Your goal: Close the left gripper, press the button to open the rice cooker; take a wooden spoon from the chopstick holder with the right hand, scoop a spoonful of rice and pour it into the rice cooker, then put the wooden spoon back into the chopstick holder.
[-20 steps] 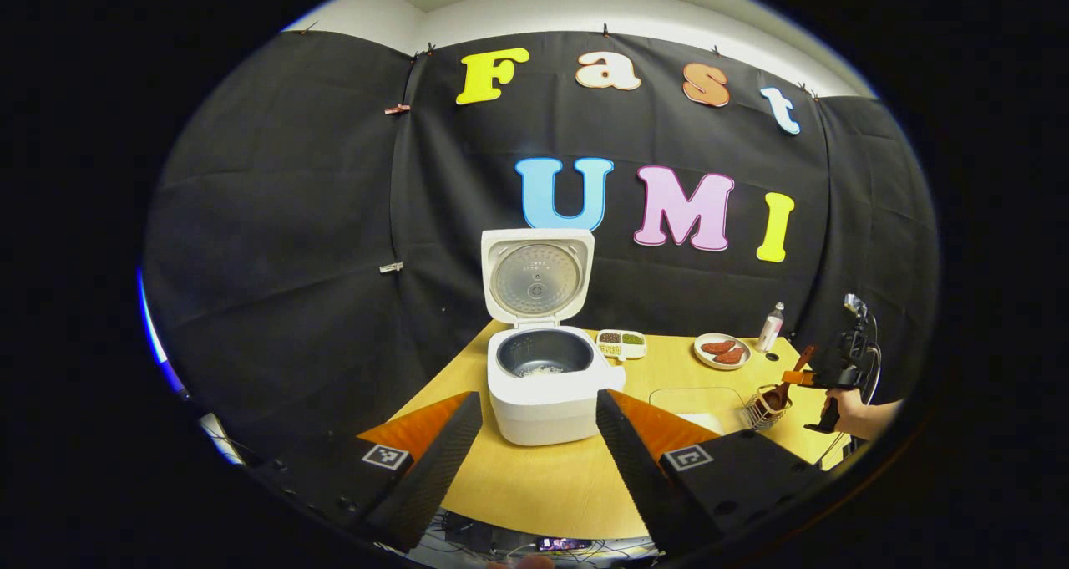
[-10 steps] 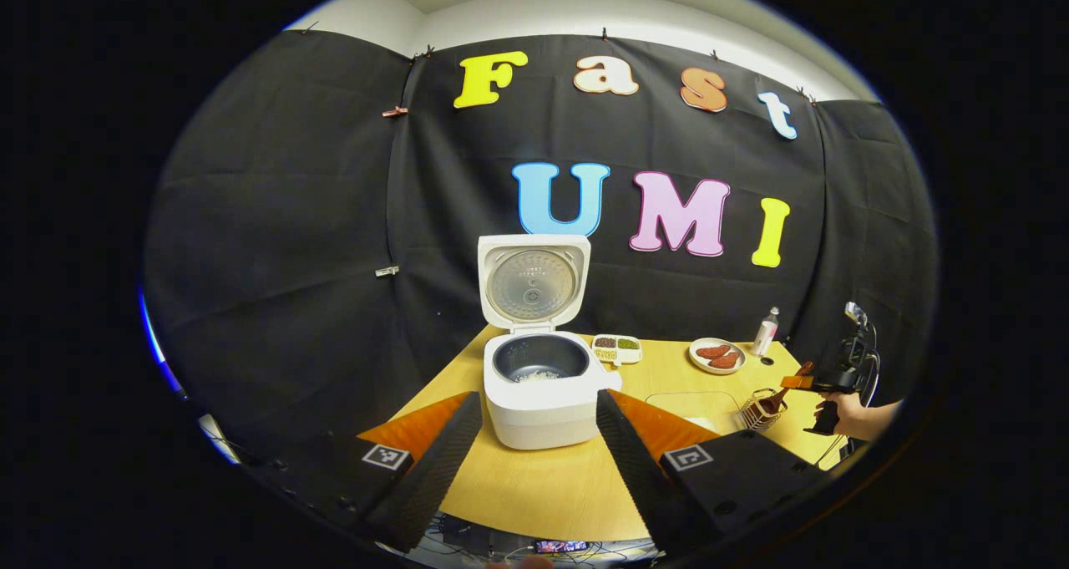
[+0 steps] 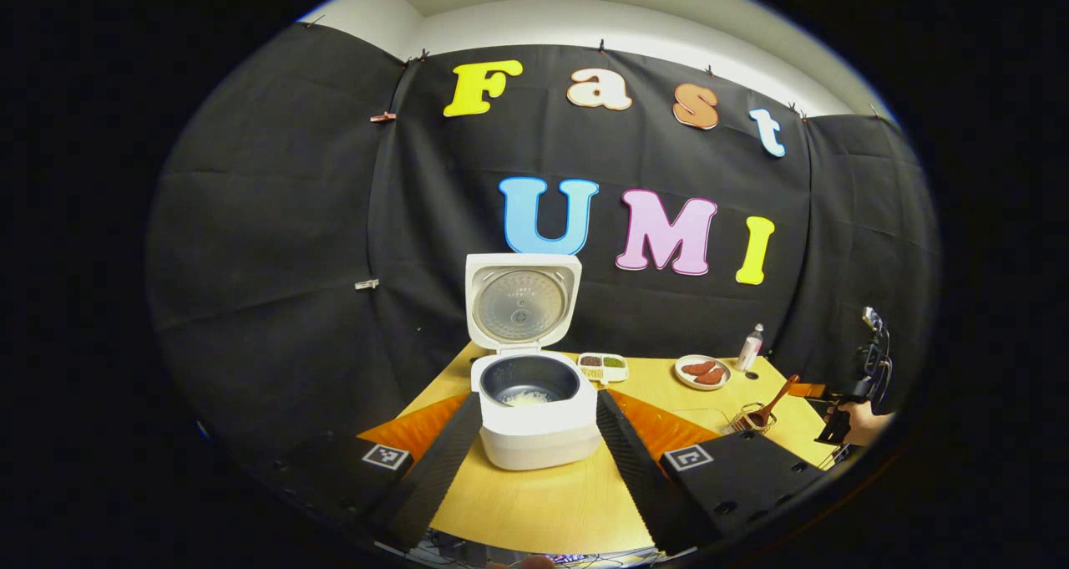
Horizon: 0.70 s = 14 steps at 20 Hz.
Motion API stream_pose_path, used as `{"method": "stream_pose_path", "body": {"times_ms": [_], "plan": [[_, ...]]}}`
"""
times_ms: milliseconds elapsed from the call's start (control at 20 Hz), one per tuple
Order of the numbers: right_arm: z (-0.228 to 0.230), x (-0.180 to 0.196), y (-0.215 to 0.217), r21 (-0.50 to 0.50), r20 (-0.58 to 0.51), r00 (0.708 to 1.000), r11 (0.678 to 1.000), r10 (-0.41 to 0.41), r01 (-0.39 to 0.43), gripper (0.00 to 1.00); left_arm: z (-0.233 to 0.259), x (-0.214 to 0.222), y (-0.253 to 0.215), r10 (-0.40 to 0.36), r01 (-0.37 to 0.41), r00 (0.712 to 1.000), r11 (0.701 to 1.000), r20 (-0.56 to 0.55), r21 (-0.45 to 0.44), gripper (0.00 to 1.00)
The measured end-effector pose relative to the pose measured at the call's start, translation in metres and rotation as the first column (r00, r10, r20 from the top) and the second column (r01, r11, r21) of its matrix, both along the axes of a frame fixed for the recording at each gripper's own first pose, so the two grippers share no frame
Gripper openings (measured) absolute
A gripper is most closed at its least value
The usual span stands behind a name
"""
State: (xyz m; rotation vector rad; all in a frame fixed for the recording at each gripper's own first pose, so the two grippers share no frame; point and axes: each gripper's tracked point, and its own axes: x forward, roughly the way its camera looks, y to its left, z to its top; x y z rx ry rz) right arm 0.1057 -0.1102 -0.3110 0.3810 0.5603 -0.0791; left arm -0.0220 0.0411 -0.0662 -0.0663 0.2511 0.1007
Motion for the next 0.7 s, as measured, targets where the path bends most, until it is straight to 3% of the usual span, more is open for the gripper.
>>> {"method": "stream_pose_path", "body": {"times_ms": [400, 550, 700], "plan": [[0.083, -0.044, 0.029, 0.021, 0.123, 0.991, 0.998, -0.055, 0.053, 0.98, 0.04, 0.056, 0.019, -0.09, 0.091, 0.989, 0.996, 0.12, -0.003, 0.95], [0.118, -0.053, 0.054, 0.022, 0.189, 0.981, 0.999, -0.032, 0.028, 0.98, 0.063, 0.086, 0.024, -0.123, 0.12, 0.976, 0.992, 0.181, 0.023, 0.95], [0.15, -0.06, 0.072, -0.076, 0.256, 0.966, 0.997, 0.025, -0.006, 0.98, 0.084, 0.119, 0.03, -0.135, 0.128, 0.964, 0.991, 0.23, 0.045, 0.95]]}}
